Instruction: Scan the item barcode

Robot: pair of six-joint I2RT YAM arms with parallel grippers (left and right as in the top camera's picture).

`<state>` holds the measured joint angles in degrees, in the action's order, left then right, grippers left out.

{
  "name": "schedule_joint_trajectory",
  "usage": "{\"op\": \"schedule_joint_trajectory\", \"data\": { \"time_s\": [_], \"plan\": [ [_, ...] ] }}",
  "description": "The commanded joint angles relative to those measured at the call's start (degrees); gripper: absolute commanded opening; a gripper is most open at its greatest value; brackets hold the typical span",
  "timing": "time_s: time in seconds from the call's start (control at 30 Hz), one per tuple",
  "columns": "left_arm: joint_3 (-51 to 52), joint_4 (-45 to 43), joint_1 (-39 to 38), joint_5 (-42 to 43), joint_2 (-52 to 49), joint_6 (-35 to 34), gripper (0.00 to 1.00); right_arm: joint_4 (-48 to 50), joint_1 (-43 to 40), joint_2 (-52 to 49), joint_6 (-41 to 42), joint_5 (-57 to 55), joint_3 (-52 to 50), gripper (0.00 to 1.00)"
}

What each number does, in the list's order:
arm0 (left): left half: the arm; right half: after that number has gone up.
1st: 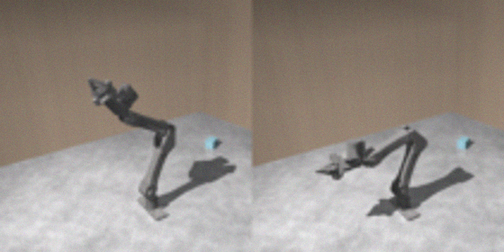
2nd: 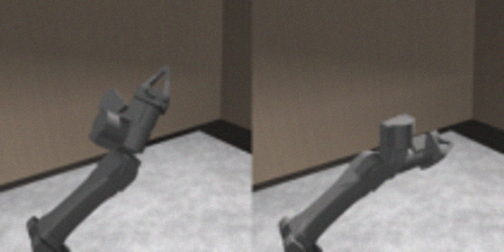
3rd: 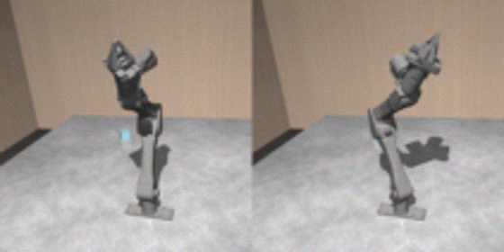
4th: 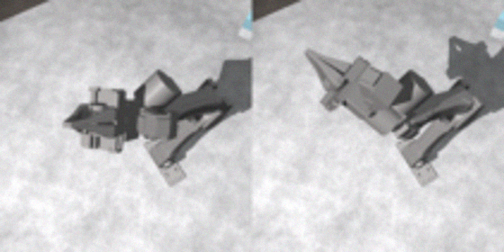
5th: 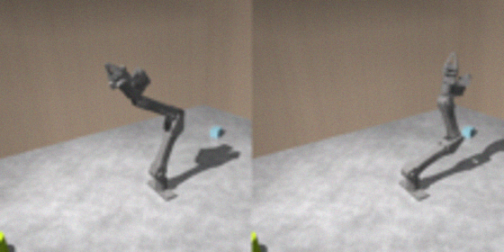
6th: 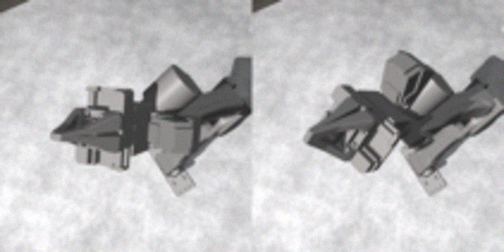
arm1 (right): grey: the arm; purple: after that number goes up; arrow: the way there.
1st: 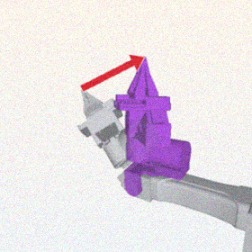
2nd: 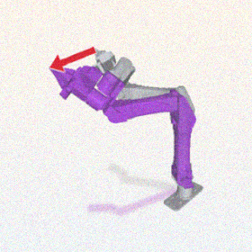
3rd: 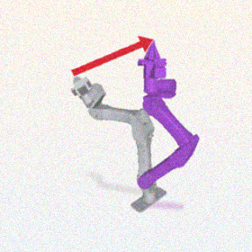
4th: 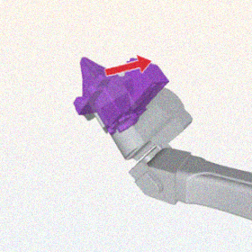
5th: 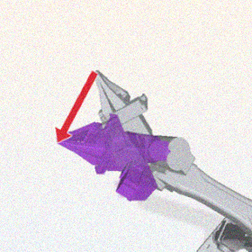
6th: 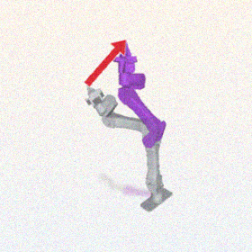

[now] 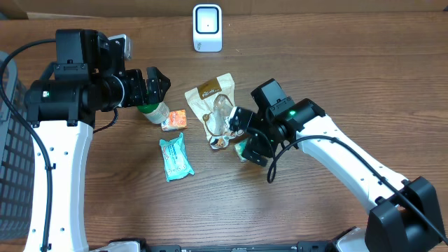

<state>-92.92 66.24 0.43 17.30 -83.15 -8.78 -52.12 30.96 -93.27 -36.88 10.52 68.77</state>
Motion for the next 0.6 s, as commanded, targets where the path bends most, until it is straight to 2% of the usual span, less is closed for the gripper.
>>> {"op": "schedule_joint_trajectory", "data": {
  "time_s": [0.0,0.1,0.13,0.2,0.23,0.27,0.3,0.33,0.37,0.47,0.57],
  "plan": [
    [0.2,-0.1,0.0,-0.4,0.7,1.1,0.99,0.6,-0.8,-0.2,25.7,2.9,0.5,1.0],
    [0.2,-0.1,0.0,-0.4,0.7,1.1,0.99,1.0,-0.8,-0.2,34.5,12.0,0.1,1.0],
    [0.2,-0.1,0.0,-0.4,0.7,1.1,1.0,1.8,-0.8,-0.2,36.1,14.8,-0.3,0.84],
    [0.2,-0.1,0.0,-0.4,0.7,1.1,1.0,4.3,-0.6,-0.3,44.4,17.5,-1.5,0.38],
    [0.2,-0.1,0.0,-0.4,0.7,1.1,1.0,5.4,-0.5,-0.3,51.3,17.1,-2.4,0.23],
    [0.2,-0.1,0.0,-0.4,0.7,1.1,1.0,6.3,-0.3,-0.3,58.2,16.3,-3.5,0.21],
    [0.2,-0.1,0.0,-0.4,0.7,1.1,0.99,7.0,-0.1,-0.3,62.9,15.4,-4.5,0.34],
    [0.2,-0.1,0.0,-0.4,0.7,1.1,1.0,7.4,0.1,-0.3,67.8,13.9,-5.7,0.54],
    [0.2,-0.1,0.0,-0.4,0.7,1.1,0.99,7.8,0.3,-0.3,72.0,12.0,-7.0,0.64],
    [0.2,-0.1,0.0,-0.4,0.7,1.1,1.0,8.7,0.6,-0.3,82.5,7.3,-10.0,0.69],
    [0.2,-0.1,0.0,-0.4,0.7,1.1,1.0,9.5,0.6,-0.3,90.5,6.0,-12.2,0.55]
  ]
}}
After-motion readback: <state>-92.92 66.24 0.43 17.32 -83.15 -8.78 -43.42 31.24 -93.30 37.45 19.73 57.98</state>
